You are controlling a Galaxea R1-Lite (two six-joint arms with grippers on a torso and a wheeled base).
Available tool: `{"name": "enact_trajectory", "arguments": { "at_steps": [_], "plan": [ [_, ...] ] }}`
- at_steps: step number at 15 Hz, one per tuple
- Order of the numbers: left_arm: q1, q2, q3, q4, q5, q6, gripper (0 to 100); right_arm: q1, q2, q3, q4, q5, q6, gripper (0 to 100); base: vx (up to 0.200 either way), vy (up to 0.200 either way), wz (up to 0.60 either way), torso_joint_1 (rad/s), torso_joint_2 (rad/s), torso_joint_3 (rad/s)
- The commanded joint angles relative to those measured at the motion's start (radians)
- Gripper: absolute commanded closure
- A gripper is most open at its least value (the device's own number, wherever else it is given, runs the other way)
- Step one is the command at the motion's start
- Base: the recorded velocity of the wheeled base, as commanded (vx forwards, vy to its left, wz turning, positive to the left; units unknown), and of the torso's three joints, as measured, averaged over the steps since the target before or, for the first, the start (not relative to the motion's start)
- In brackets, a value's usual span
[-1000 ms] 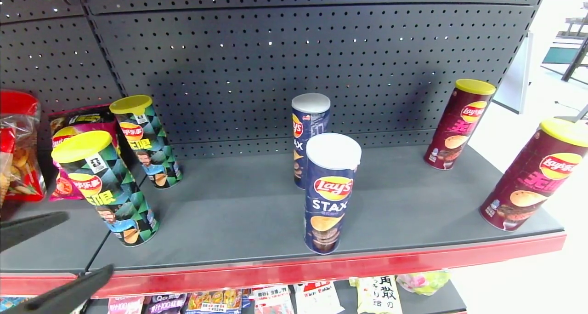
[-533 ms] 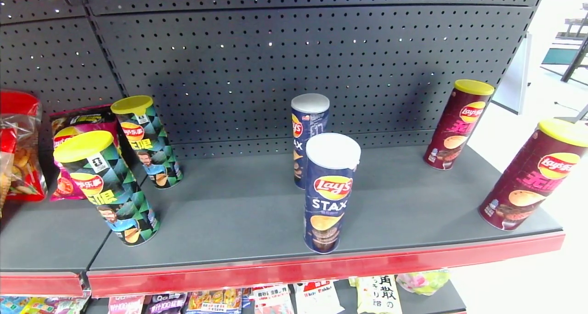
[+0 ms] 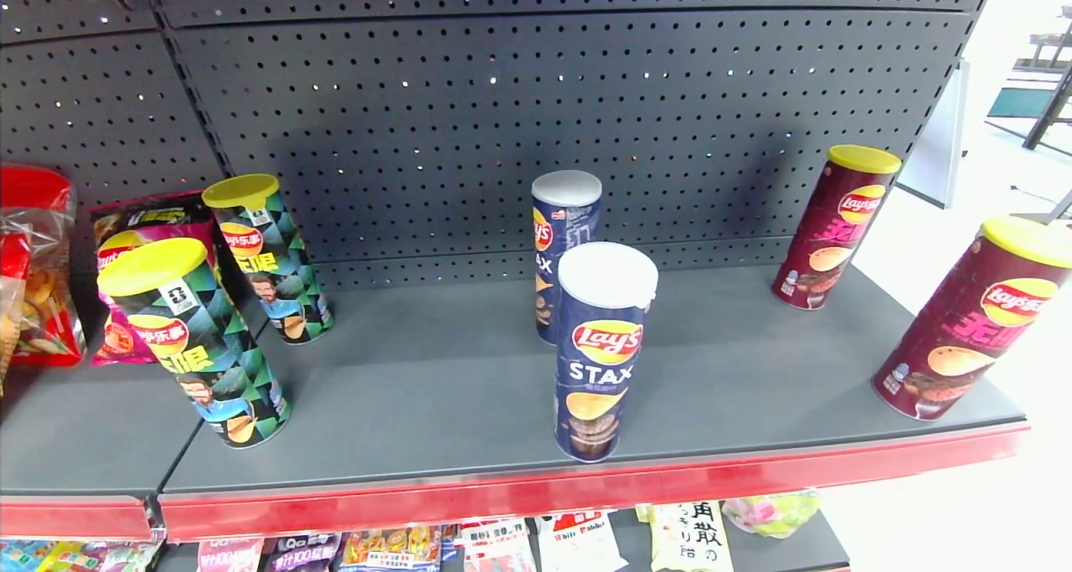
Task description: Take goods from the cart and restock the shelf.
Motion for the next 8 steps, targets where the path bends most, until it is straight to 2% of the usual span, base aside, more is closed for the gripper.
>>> {"name": "enact_trajectory", "arguments": {
  "at_steps": [1,3,4,7,8],
  "plan": [
    [0.001,0.007,-0.012,-0.002,-0.008,0.009,0,0.0,0.001,0.0,-0.001,0.0,0.001,0,0.0,0.0,0.0,0.0,0.0,0.0],
    [0.001,0.024,-0.043,-0.002,-0.011,0.017,0,0.0,0.001,0.0,-0.001,0.0,0.001,0,0.0,0.0,0.0,0.0,0.0,0.0],
    [0.001,0.032,-0.055,-0.002,-0.013,0.03,0,0.0,0.001,0.0,-0.001,0.0,0.001,0,0.0,0.0,0.0,0.0,0.0,0.0],
    [0.001,0.032,-0.054,0.001,-0.013,0.053,0,0.0,0.001,0.0,-0.001,0.0,0.001,0,0.0,0.0,0.0,0.0,0.0,0.0],
    [0.001,0.032,-0.052,0.001,-0.014,0.055,0,0.0,0.001,0.0,-0.001,0.0,0.0,0,-0.2,0.0,0.0,0.002,0.0,-0.002]
  ]
}}
